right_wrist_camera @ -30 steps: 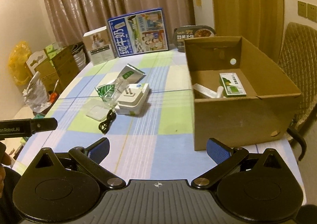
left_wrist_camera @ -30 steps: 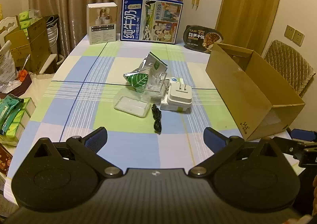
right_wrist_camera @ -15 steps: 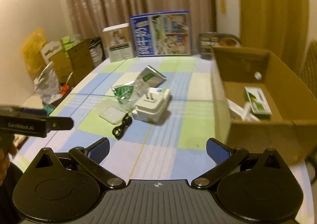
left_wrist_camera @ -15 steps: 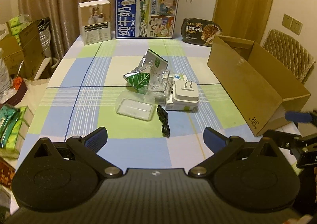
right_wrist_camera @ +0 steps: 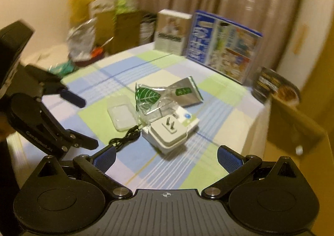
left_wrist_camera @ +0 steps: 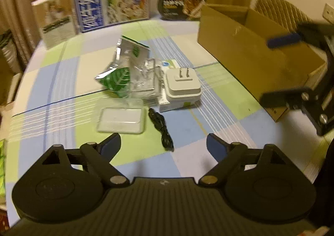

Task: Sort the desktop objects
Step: 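Withdraw both tools back over the table toward the white plug adapter, then grasp the black cable with the left tool while the right tool grasps the white plug adapter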

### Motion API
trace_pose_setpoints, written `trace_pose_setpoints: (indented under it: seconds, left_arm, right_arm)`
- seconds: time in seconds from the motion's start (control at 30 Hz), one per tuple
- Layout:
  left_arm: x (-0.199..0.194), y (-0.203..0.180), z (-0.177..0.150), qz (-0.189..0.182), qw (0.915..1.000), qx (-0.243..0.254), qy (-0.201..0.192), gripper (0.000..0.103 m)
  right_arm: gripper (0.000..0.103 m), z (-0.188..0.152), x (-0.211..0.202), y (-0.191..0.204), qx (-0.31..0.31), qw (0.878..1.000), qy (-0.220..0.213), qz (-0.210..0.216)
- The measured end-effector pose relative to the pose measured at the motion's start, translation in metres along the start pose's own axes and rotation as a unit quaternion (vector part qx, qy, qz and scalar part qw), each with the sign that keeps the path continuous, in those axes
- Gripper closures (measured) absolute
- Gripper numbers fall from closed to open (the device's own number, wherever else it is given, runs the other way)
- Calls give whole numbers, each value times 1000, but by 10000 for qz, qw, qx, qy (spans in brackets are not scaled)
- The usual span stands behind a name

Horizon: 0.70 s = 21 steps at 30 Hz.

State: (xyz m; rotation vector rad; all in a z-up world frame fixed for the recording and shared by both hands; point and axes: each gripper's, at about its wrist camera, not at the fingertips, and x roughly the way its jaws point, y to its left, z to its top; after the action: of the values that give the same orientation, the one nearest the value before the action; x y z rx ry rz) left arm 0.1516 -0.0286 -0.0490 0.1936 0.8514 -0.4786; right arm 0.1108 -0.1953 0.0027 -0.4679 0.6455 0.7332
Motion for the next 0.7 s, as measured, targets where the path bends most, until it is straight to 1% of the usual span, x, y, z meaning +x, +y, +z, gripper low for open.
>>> trace_pose_setpoints:
  seconds: [0.07,0.13,0.2,0.3,0.4,0.5,0.57,0.6,0.63,0.7]
  left_arm:
    - [13,1,3,-95,9999,84,77,24]
    - [26,2,6,-115,9996,189,172,30]
    - [39,3,7,-124,9992,276,265,34]
    - [52,4,8,-163,9987,330,362,39]
    - [62,4,8,-225,9985,310,390,44]
    - [72,3,8,-222,9986,251,414,45]
    - [78,3,9,-224,9985,231,451,48]
    - [80,4,9,-247,9984,204,461,50]
    - [82,5,10,-275,9984,176,465,56]
    - [85,7,10,-306,9983,126,483,64]
  right_arm:
    - [2,7,13,-5,-366,9992,107,135]
    - [3,13,29,-11,-636,9970,288,329]
    - [3,18,43,-16,-836,9939,450,560]
    - [7,24,67,-22,-1116,9879,676,833]
    - [11,30,87,-30,-1260,9832,829,1031]
    - [13,33,106,-35,-1395,9786,961,1172]
    - [14,35,118,-39,-1450,9767,1038,1195]
    - [15,35,124,-40,-1423,9763,1075,1222]
    - [16,37,127,-41,-1423,9756,1079,1276]
    - [16,39,137,-39,-1523,9733,1148,1280]
